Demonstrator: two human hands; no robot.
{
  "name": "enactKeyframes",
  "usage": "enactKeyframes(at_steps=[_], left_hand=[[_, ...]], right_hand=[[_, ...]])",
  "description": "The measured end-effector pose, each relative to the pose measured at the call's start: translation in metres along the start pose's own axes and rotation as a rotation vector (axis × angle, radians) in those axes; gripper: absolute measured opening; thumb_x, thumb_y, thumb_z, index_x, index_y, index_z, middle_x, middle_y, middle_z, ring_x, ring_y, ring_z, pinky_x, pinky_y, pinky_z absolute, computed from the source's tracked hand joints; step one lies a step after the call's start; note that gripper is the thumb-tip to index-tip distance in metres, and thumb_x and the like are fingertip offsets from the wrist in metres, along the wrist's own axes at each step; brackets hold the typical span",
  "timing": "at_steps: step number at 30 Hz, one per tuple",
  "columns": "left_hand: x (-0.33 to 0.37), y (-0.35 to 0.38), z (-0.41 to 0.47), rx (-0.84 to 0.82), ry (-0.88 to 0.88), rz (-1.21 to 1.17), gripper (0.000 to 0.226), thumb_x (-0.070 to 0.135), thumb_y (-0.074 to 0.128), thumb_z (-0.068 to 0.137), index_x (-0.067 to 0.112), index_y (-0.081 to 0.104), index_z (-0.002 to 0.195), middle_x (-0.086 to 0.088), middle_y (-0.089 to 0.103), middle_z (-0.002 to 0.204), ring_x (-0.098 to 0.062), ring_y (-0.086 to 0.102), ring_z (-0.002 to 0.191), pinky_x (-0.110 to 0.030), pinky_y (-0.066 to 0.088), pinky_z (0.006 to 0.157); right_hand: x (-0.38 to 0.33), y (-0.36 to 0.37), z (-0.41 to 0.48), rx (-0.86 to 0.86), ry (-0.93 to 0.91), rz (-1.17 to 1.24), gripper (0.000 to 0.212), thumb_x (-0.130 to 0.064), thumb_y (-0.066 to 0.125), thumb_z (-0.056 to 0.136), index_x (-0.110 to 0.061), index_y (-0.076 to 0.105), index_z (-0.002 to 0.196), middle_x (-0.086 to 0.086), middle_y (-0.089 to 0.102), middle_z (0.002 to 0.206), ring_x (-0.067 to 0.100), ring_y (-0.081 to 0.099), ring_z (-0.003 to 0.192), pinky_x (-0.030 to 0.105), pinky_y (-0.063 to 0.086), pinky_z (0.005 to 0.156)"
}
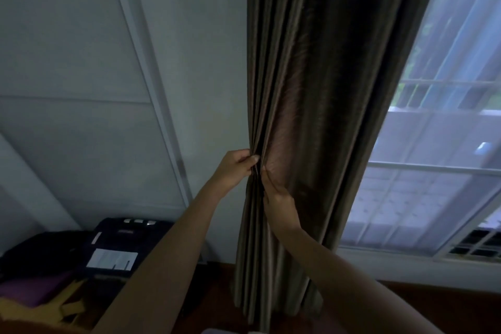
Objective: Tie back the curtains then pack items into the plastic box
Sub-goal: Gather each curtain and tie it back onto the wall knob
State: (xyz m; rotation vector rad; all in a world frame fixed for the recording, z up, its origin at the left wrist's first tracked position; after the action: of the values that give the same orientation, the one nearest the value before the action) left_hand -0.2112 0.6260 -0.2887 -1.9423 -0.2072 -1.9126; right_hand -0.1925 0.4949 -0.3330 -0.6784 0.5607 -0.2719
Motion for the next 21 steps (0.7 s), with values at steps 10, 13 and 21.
enactKeyframes(at_steps=[10,13,21], left_hand=[[0.016,0.012,0.000,0.179,0.207,0.299,0.024,0.023,0.066,0.089,-0.001,0.068,0.086,-0.005,0.065,0.072,-0.009,0.055,0.059,-0.022,0.041,0.054],[0.015,0.010,0.007,0.173,0.207,0.306,0.022,0.019,0.061,0.092,-0.001,0.068,0.085,-0.001,0.062,0.069,-0.005,0.051,0.057,-0.013,0.035,0.050],[0.010,0.009,0.021,0.050,0.163,0.158,0.014,0.018,0.063,0.092,0.015,0.070,0.103,-0.004,0.072,0.100,-0.021,0.067,0.093,-0.043,0.052,0.094]], right_hand=[[0.010,0.008,-0.007,-0.232,0.062,0.024,0.074,0.006,0.049,0.089,-0.021,0.025,0.153,0.008,0.048,0.146,0.030,0.065,0.106,0.040,0.056,0.086],[0.011,-0.028,0.004,-0.177,0.012,-0.065,0.050,-0.007,0.050,0.090,-0.022,0.053,0.138,0.003,0.055,0.140,0.032,0.059,0.117,0.044,0.054,0.091],[0.059,-0.189,0.082,0.481,0.101,-0.110,0.065,0.006,0.050,0.088,-0.009,0.033,0.149,0.019,0.022,0.157,0.034,0.022,0.145,0.028,0.018,0.119]])
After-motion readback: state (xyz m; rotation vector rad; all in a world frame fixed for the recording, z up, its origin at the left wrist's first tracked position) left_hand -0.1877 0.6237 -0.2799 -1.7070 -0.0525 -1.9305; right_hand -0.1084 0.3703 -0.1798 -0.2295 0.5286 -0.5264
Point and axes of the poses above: each hand's wrist, its own z-axis towards the middle knuckle, its own y-axis out of the palm, x = y × z, the point moved 7 cm from there along z, towards the middle knuckle
